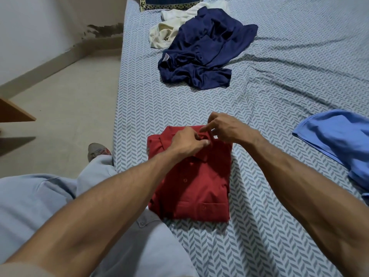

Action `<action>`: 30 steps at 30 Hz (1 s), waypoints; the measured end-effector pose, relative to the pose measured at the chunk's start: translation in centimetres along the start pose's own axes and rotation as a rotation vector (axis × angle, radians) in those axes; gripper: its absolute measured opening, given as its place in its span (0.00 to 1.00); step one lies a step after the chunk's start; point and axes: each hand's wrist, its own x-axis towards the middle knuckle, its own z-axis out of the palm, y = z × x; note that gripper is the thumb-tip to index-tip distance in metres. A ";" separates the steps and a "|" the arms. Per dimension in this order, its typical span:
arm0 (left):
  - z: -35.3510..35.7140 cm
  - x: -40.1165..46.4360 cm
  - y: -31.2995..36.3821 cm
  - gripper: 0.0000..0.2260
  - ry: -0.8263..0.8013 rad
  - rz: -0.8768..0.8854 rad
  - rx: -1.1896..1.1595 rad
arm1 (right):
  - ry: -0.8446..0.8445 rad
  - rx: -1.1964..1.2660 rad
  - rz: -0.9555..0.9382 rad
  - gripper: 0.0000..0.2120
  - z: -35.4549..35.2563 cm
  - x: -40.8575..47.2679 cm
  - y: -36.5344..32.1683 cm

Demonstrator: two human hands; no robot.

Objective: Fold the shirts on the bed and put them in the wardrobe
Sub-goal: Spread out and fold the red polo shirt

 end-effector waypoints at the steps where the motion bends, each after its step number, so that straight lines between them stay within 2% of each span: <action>1: 0.1 0.1 0.1 0.13 -0.001 -0.037 -0.024 | -0.001 -0.001 -0.021 0.20 0.1 0.0 0.0; 4: 0.3 0.0 0.5 0.08 0.004 -0.083 -0.068 | 0.006 -0.017 -0.043 0.14 0.2 -0.1 -0.4; 7: 0.0 -0.9 0.3 0.06 0.030 -0.039 -0.023 | 0.083 -0.014 -0.023 0.09 0.6 -0.3 -0.8; 9: -0.6 -1.3 -0.6 0.06 -0.024 0.015 0.000 | 0.086 -0.039 -0.004 0.10 1.0 -0.9 -0.9; 11: -1.3 -1.3 -1.9 0.05 -0.057 0.097 -0.120 | 0.058 -0.058 0.032 0.15 1.4 -1.4 -0.9; 14: -4.0 -0.5 -4.6 0.09 0.148 0.085 -0.343 | 0.143 -0.023 0.146 0.19 1.2 -1.1 -2.6; 16: -6.3 0.4 -6.9 0.13 0.223 0.022 -0.376 | 0.195 0.086 0.166 0.18 1.0 0.2 -4.6; 18: -7.9 1.2 -8.8 0.15 0.214 -0.002 -0.345 | 0.144 0.215 0.193 0.17 0.8 1.6 -6.9; 21: -9.1 1.9 -9.9 0.17 0.132 0.043 -0.218 | -0.037 0.241 0.315 0.11 1.5 4.2 -10.0; 26: -9.0 2.9 -8.6 0.15 -0.088 0.201 -0.003 | -0.066 0.320 0.541 0.22 3.6 6.4 -11.1; 30: -9.2 3.8 -7.3 0.16 -0.197 0.386 0.283 | -0.055 0.518 0.579 0.09 3.2 5.6 -10.7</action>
